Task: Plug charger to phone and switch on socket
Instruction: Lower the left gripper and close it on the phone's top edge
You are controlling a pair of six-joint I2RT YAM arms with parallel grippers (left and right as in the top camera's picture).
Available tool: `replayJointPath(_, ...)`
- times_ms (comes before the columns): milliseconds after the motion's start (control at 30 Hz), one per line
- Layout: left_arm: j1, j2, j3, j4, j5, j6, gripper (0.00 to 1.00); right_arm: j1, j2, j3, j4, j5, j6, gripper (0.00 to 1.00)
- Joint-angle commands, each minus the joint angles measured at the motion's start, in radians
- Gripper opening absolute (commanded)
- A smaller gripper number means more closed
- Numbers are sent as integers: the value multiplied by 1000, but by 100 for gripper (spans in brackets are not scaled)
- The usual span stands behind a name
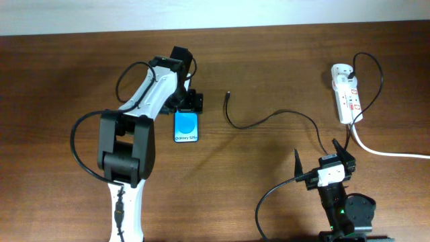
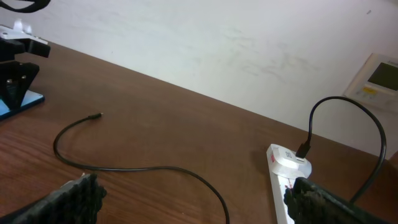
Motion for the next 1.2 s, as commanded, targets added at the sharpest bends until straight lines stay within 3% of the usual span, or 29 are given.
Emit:
replayJointPath(0, -4, 5, 17, -2, -3, -48, 99, -4, -8, -5, -6, -6, 14, 98)
replayJointPath(800, -21, 37, 19, -29, 24, -70, 99, -4, -8, -5, -6, -6, 14, 98)
replayJointPath(1167, -23, 37, 105, -118, 26, -40, 99, -4, -8, -5, -6, -6, 14, 98)
